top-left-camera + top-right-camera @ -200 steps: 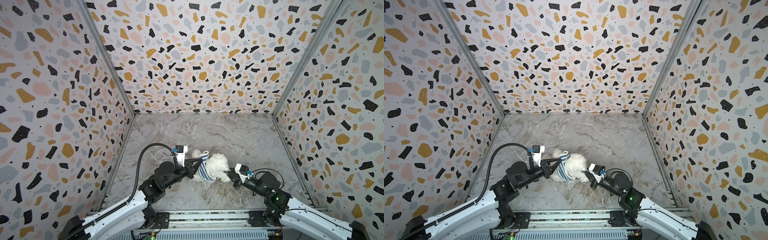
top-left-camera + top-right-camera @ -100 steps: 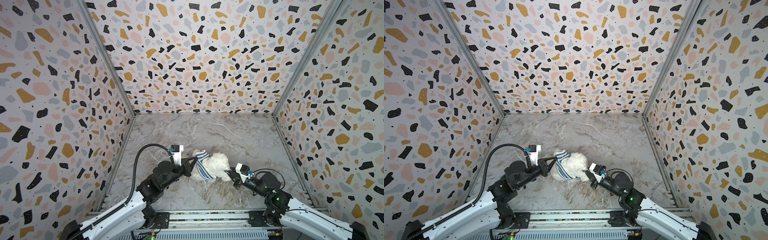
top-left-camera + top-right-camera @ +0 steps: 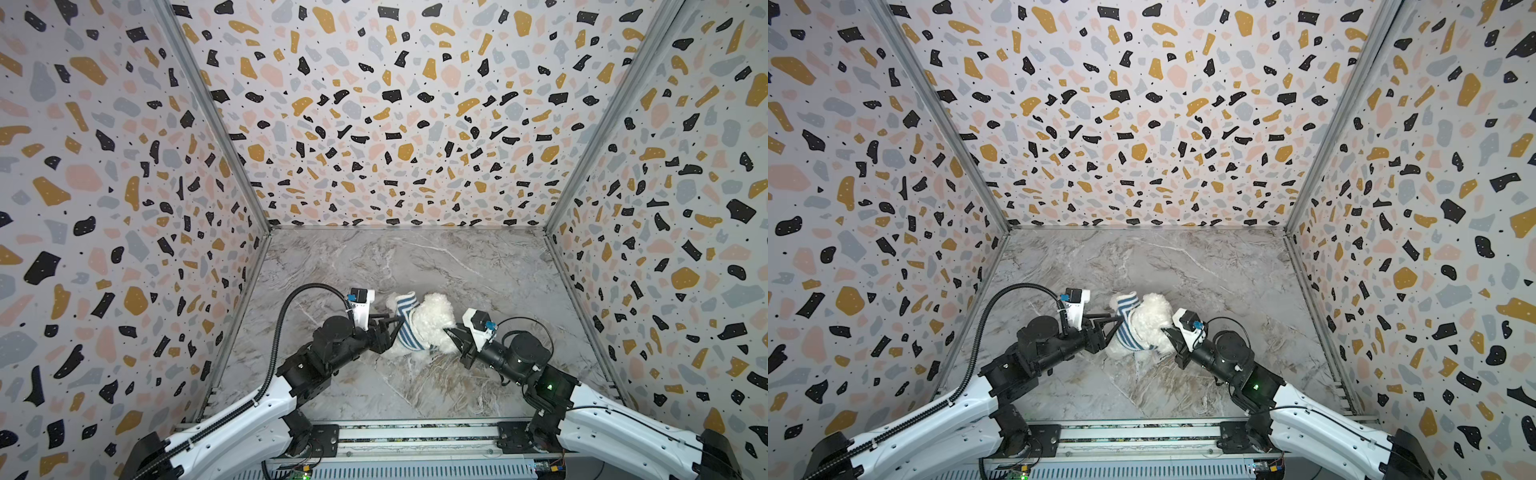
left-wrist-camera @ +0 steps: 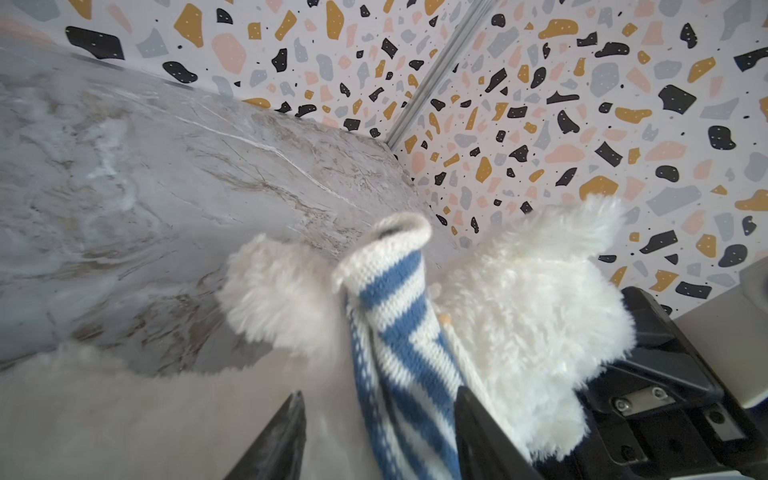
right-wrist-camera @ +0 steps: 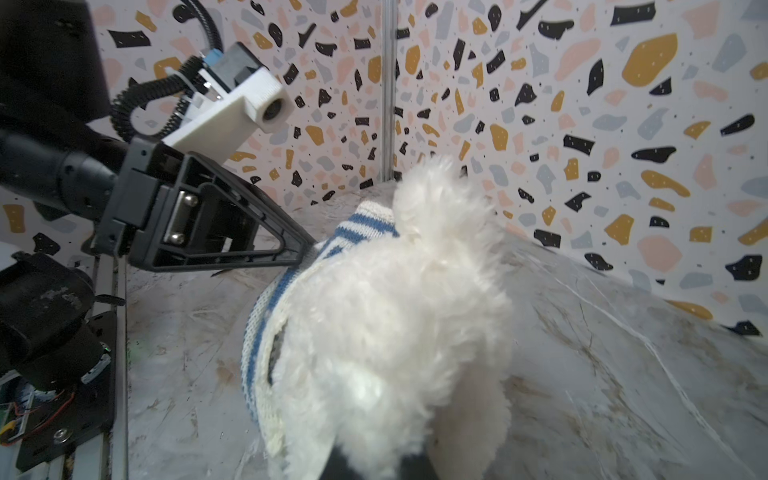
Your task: Dress the teddy bear
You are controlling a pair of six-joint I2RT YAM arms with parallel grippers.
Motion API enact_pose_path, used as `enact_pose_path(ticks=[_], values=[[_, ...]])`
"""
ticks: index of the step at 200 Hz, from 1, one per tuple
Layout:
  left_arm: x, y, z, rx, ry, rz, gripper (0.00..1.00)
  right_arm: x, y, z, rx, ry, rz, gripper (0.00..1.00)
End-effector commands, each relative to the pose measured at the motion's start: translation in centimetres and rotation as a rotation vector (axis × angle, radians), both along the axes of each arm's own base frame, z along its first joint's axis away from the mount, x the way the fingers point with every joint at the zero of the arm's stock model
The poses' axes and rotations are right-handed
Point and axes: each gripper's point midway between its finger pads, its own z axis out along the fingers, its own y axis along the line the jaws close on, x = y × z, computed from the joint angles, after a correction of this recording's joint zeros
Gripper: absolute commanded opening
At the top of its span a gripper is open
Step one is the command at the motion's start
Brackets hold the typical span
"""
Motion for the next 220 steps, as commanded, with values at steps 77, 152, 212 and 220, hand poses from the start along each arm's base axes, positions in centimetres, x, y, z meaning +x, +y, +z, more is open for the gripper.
enact_pose_path(ticks=[77, 152, 212, 220], values=[[-3.5, -3.8, -3.8, 0.124, -0.139, -0.087, 0.62, 4.3, -0.7, 0.5, 0.080, 0.265, -0.192, 0.00], [-2.5, -6.1, -7.6, 0.167, -0.131, -0.076, 0.59, 4.3, -1.0, 0.1, 0.101, 0.289, -0.190, 0.00], [-2.2, -9.2, -8.1, 0.144, -0.124, -0.143, 0.56, 4.3, -1.4, -0.3, 0.108, 0.296, -0.198, 0.00], [-2.2, -9.4, -8.1, 0.138, -0.125, -0.146, 0.52, 4.3, -1.4, -0.3, 0.109, 0.297, -0.199, 0.00]])
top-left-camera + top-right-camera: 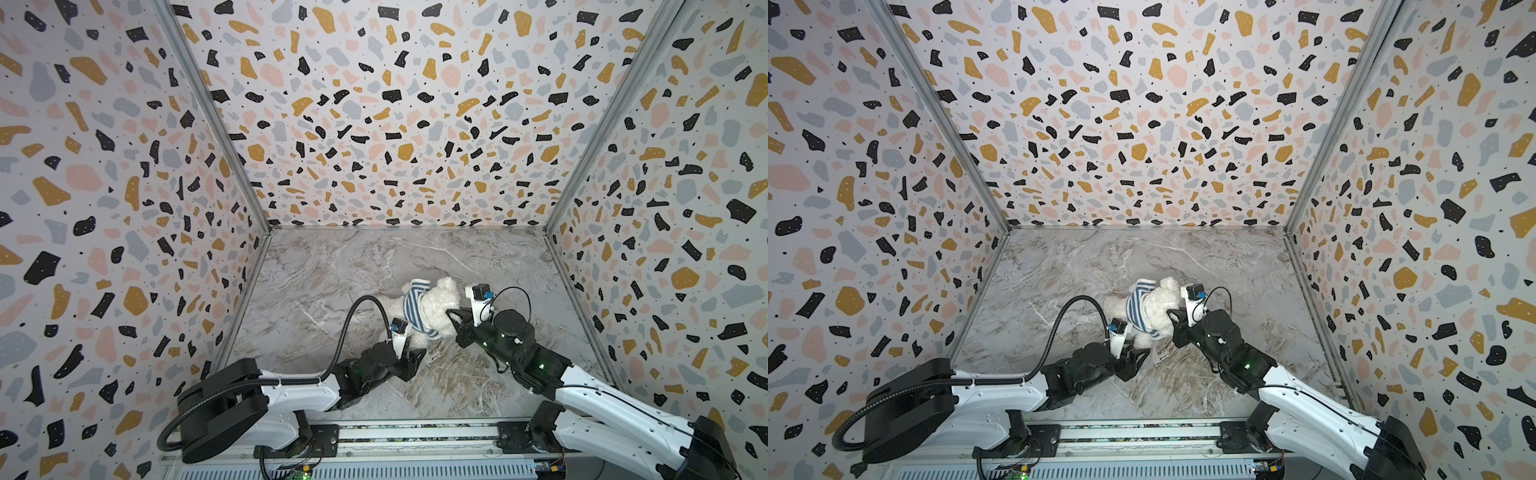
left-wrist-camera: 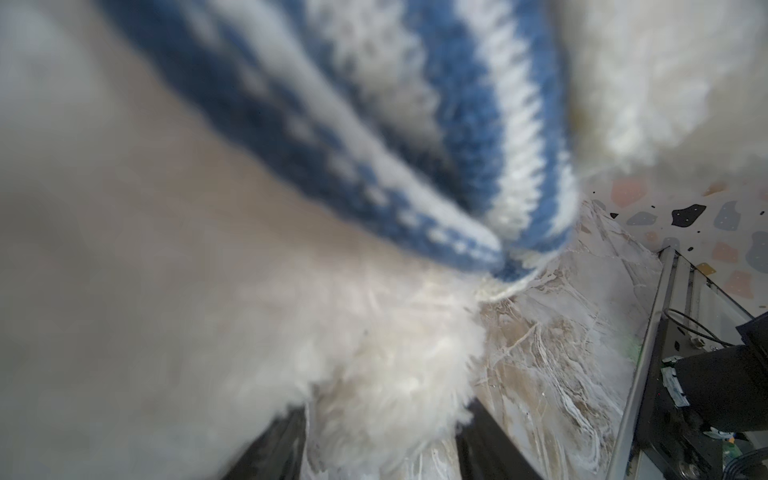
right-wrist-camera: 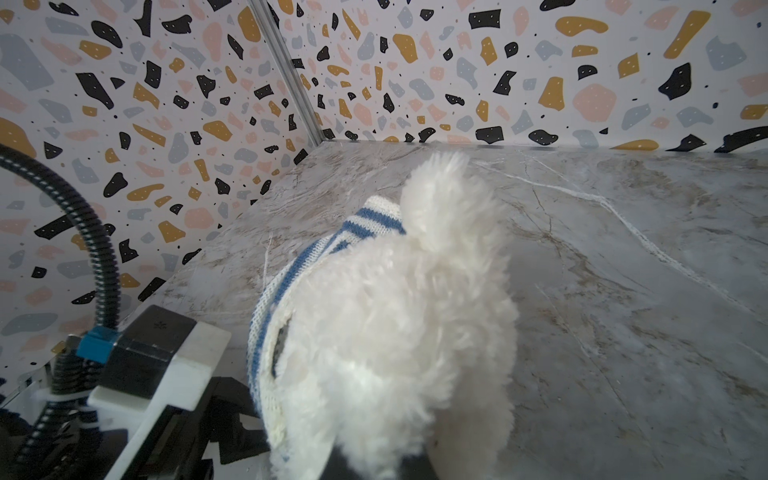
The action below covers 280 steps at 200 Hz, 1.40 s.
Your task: Dress the teddy bear
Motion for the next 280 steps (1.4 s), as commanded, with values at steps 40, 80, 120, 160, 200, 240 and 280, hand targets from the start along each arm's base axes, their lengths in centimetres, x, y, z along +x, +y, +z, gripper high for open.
enact_pose_path(ticks=[40, 80, 120, 160, 200, 240, 280], values=[[0.6, -2.8, 3.4, -0.128, -0.061, -0.041, 0.30, -0.1, -0.5, 1.1, 0.053, -0.012, -0.010, 0.00], [-0.2, -2.0, 4.8, -0.163, -0.080, -0.058, 0.00, 0.1, -1.5, 1.1, 0.063, -0.005, -0.033, 0.02], [-2.2, -1.0, 7.7, -0.177, -0.116, -0.146, 0.00, 0.2, -3.1, 1.6, 0.049, -0.025, -0.045, 0.39], [-3.6, 0.2, 10.9, -0.141, -0.134, -0.207, 0.00, -0.8, -3.5, 1.8, -0.027, -0.131, 0.012, 0.58], [-5.2, 0.2, 12.5, -0.112, -0.069, -0.324, 0.00, -5.0, -2.5, 3.8, 0.046, -0.400, 0.212, 0.69], [-6.8, 0.6, 12.5, -0.033, -0.057, -0.421, 0.00, -8.0, -3.0, 3.4, 0.064, -0.606, 0.298, 0.72], [-7.7, 1.0, 12.0, 0.026, -0.036, -0.477, 0.00, -8.1, -2.4, 3.4, 0.009, -0.673, 0.332, 0.73]])
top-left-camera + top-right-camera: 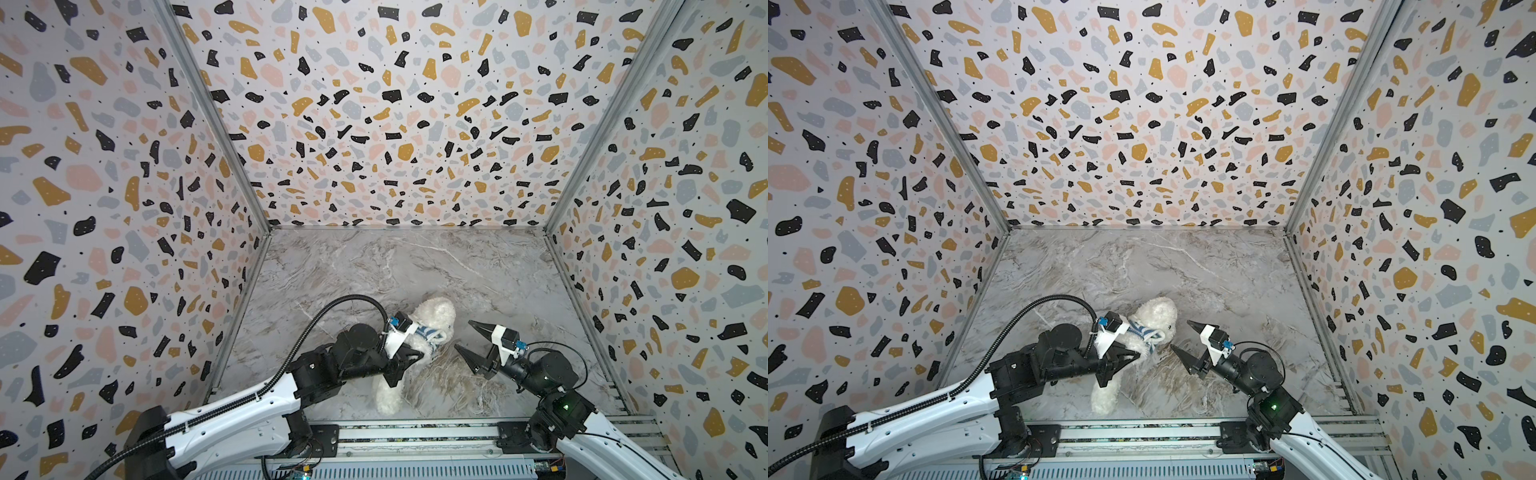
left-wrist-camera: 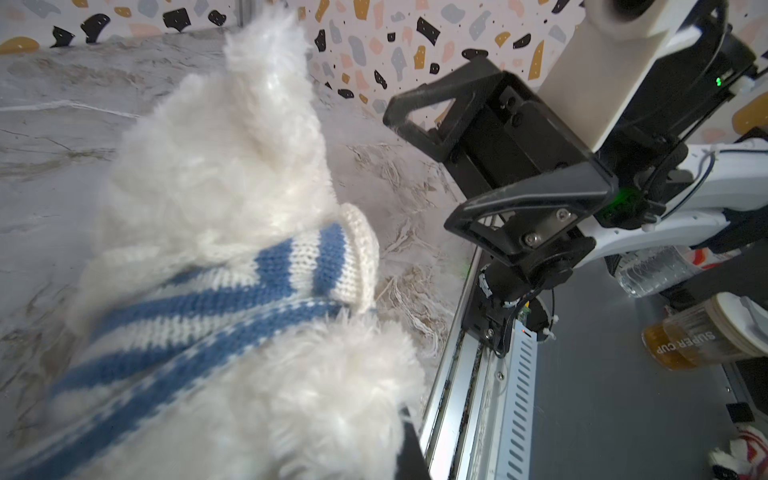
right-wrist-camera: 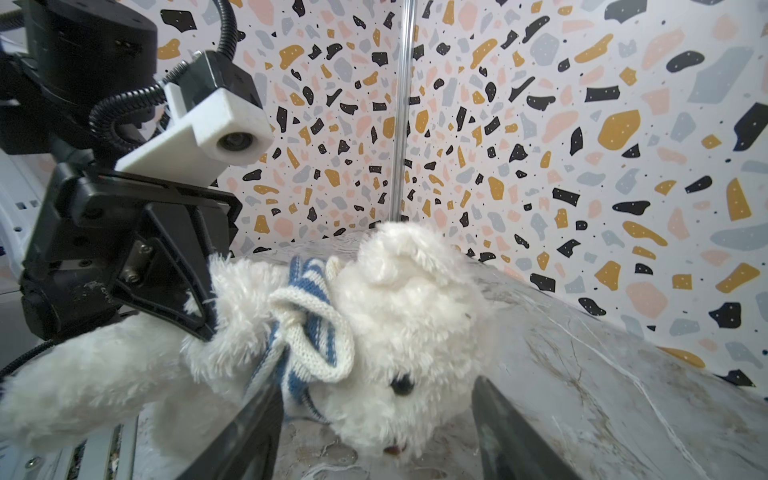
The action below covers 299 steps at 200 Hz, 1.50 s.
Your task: Dress the teddy bear
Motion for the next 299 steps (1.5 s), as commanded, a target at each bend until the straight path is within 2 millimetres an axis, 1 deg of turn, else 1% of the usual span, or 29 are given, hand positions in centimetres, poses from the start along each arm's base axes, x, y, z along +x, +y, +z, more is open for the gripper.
enact_pose_path(ticks=[1, 18, 54, 76, 104, 128, 150, 163, 193, 205, 218, 227, 236, 260, 299], values=[[-0.9, 0.1, 1.2, 0.012, -0.034, -0.070, 0.00, -0.8, 0.6, 2.3, -0.003, -0.143, 0.043, 0.73], [-1.5, 0.2, 1.1, 0.024, -0.028, -0.102, 0.00, -0.4, 1.1, 2.3, -0.028, -0.154, 0.045, 0.73], [-2.2, 0.8, 1.5, 0.032, -0.036, -0.125, 0.00, -0.3, 2.9, 1.2, -0.081, -0.137, 0.133, 0.74], [-2.6, 1.0, 1.8, 0.028, -0.041, -0.146, 0.00, 0.0, 3.4, 0.5, -0.084, -0.110, 0.150, 0.75], [-3.2, 1.1, 1.1, 0.039, -0.038, -0.180, 0.00, -0.1, 4.2, -0.2, -0.100, -0.093, 0.188, 0.77], [-3.6, 1.0, 1.1, 0.034, -0.038, -0.205, 0.00, 0.4, 4.5, -1.0, -0.123, -0.071, 0.187, 0.77], [-3.7, 1.2, 1.3, 0.029, -0.046, -0.206, 0.00, 0.6, 4.7, -1.1, -0.127, -0.063, 0.191, 0.77], [-3.8, 1.2, 1.5, 0.020, -0.050, -0.208, 0.00, 0.4, 4.9, -1.2, -0.133, -0.061, 0.210, 0.75], [-3.6, 1.3, 1.4, 0.026, -0.051, -0.200, 0.00, -0.1, 5.0, -1.4, -0.141, -0.064, 0.240, 0.73], [-3.6, 1.2, 1.4, 0.026, -0.050, -0.201, 0.00, -0.2, 4.9, -1.4, -0.142, -0.069, 0.241, 0.68], [-3.7, 1.2, 1.4, 0.023, -0.052, -0.206, 0.00, -0.3, 4.8, -1.5, -0.146, -0.078, 0.243, 0.56], [-3.7, 1.2, 1.4, 0.024, -0.052, -0.207, 0.00, -0.3, 4.8, -1.5, -0.153, -0.078, 0.243, 0.51], [-3.7, 1.2, 1.4, 0.026, -0.053, -0.203, 0.00, -0.3, 4.8, -1.7, -0.163, -0.074, 0.243, 0.48], [-3.3, 1.4, 1.4, 0.032, -0.061, -0.185, 0.00, -0.5, 4.9, -1.8, -0.165, -0.072, 0.252, 0.43], [-2.2, 1.7, 1.6, 0.043, -0.081, -0.113, 0.00, -0.4, 4.6, -1.7, -0.169, -0.072, 0.233, 0.24]])
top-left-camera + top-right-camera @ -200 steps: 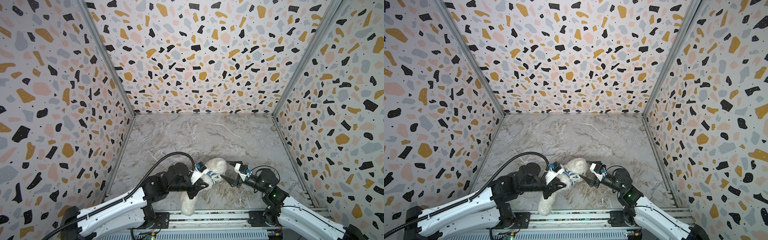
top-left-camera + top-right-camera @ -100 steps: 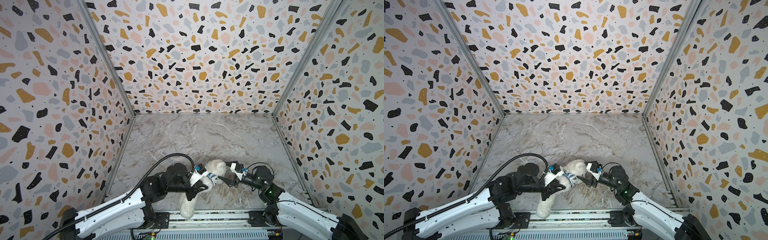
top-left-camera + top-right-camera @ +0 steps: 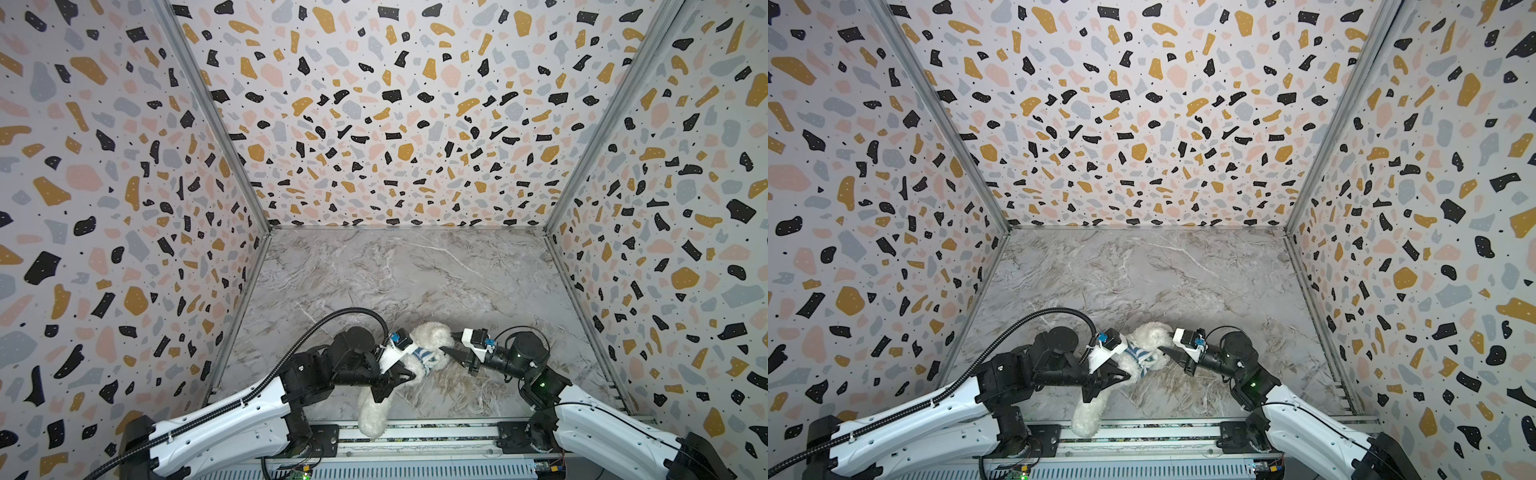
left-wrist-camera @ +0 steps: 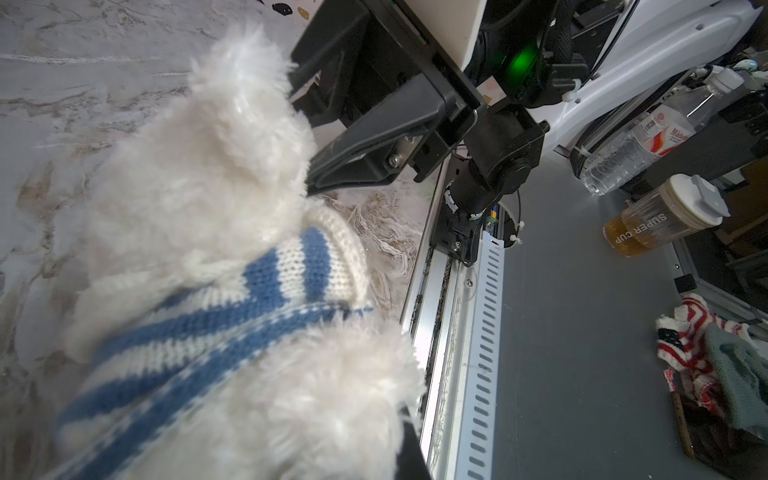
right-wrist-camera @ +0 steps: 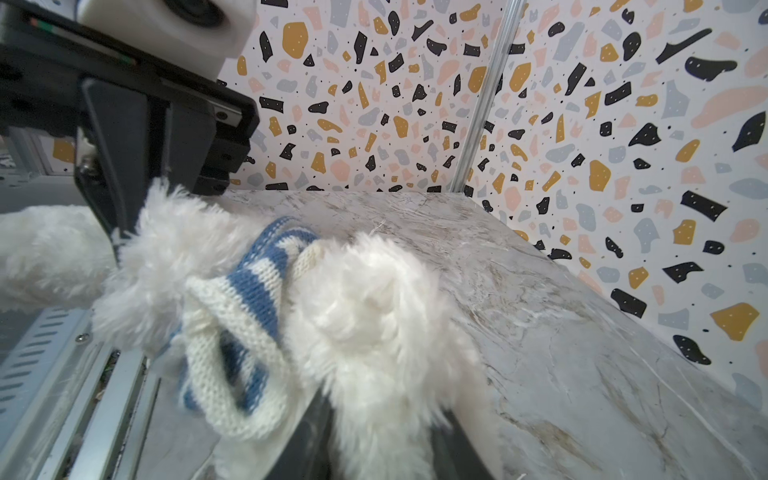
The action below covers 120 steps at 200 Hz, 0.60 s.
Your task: Dress the teddy bear
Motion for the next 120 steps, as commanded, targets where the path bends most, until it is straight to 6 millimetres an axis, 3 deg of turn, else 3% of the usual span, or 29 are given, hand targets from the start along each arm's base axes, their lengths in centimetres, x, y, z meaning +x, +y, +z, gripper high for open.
enact_pose_path(ticks=[1, 52, 70, 79, 104, 120], values=[[1.4, -0.2, 2.8, -0.070, -0.083, 0.054, 0.00, -0.2, 0.0, 2.0, 0.026, -0.041, 0.010, 0.23], [5.9, 1.7, 2.4, -0.042, -0.115, 0.334, 0.00, 1.5, -1.1, 2.7, 0.048, -0.006, -0.117, 0.00], [7.6, 2.9, 2.9, -0.070, -0.113, 0.451, 0.34, 2.6, -1.4, 2.1, 0.034, 0.047, -0.181, 0.00], [8.1, 3.5, 3.0, -0.082, -0.109, 0.498, 0.43, 2.8, -1.4, 1.7, 0.030, 0.068, -0.192, 0.00], [8.9, 4.2, 3.2, -0.108, -0.097, 0.576, 0.48, 3.5, -1.5, 0.6, 0.022, 0.138, -0.229, 0.00], [8.9, 3.9, 2.7, -0.127, -0.065, 0.584, 0.41, 3.8, -1.6, 0.1, 0.024, 0.174, -0.249, 0.00]])
